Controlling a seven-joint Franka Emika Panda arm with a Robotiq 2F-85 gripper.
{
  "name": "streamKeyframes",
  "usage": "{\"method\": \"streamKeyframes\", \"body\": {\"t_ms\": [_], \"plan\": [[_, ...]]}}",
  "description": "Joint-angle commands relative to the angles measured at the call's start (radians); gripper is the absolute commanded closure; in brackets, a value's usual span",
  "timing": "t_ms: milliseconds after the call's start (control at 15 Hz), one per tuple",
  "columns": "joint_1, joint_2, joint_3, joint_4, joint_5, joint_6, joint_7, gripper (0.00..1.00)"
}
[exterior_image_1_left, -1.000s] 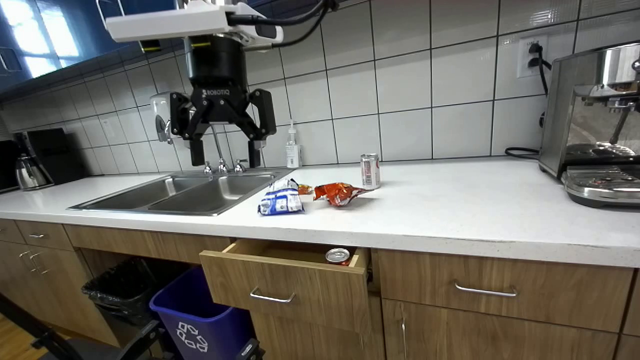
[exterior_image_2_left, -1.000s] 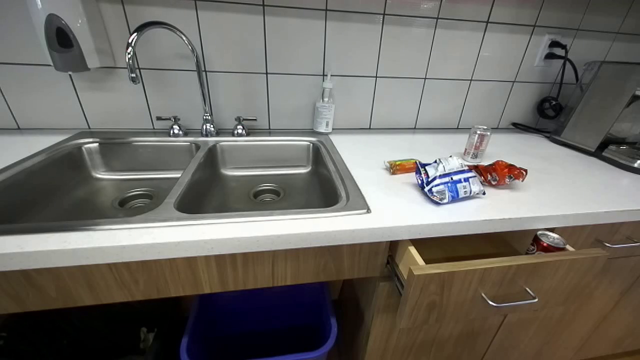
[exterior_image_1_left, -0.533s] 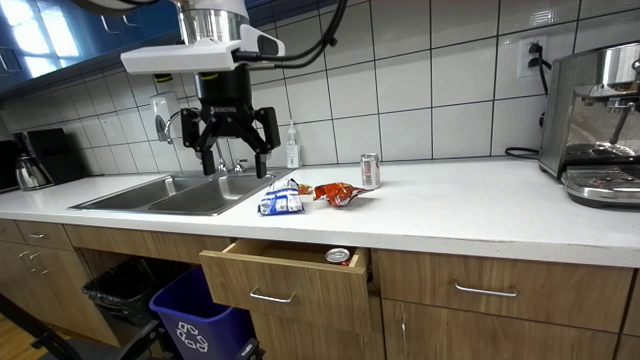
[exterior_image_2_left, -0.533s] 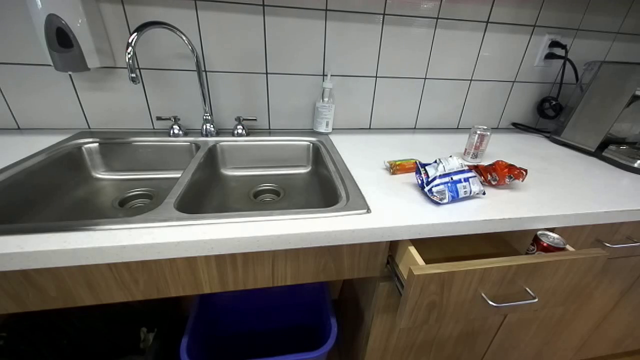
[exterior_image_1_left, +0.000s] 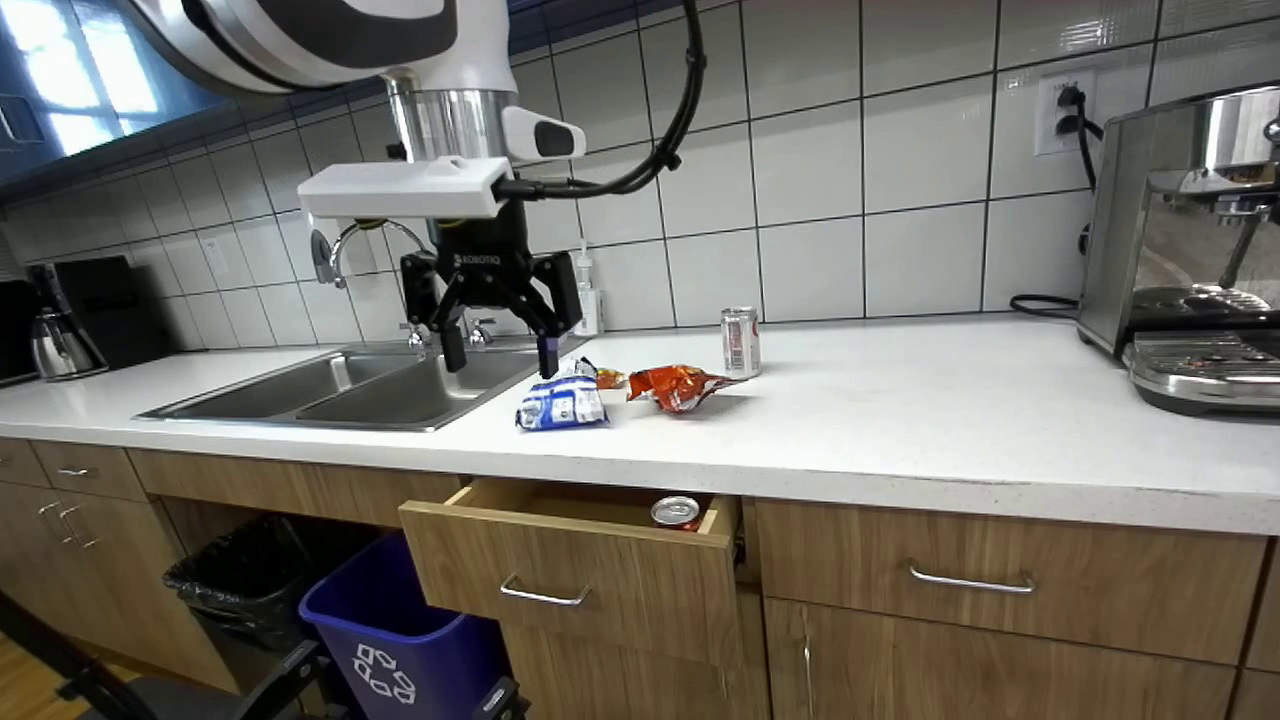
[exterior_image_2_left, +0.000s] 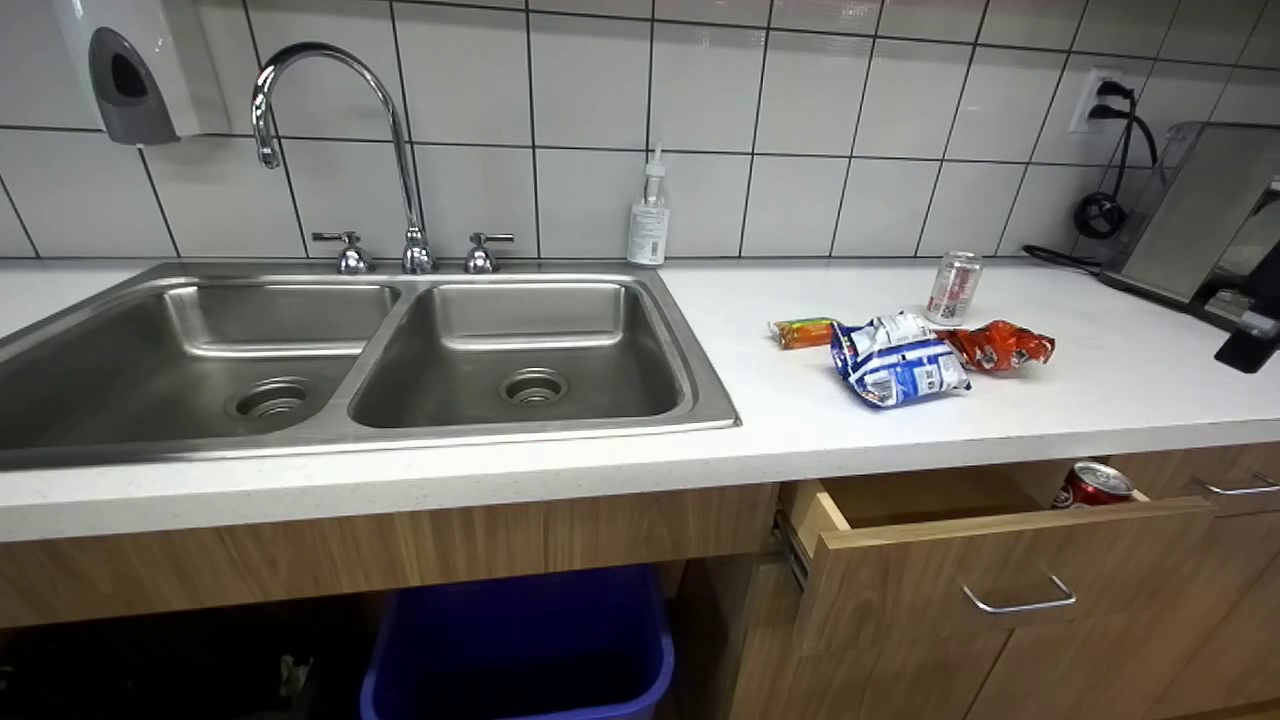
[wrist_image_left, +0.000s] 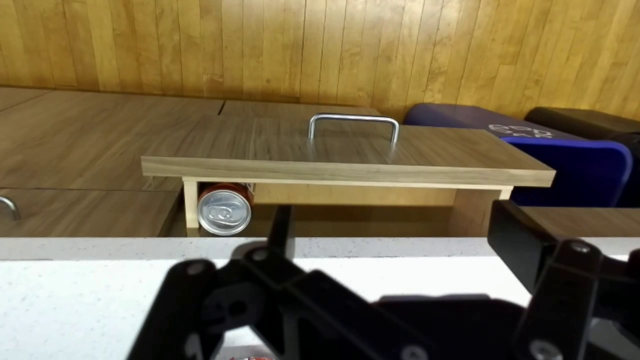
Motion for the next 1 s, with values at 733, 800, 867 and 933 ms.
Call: {"method": "streamKeyframes", "body": {"t_ms": [733, 800, 867, 933], "plan": [[0.052, 0.305, 0.095, -0.001, 0.050, 0.369, 0.080, 0.00], [0.050, 0.324, 0.103, -0.001, 0.045, 0.393, 0.087, 0.00], [0.049, 0.343, 0.110, -0.001, 0.043, 0.415, 0.092, 0.00], [0.049, 0.363, 0.116, -0.001, 0.043, 0.436, 0.095, 0.00]]}}
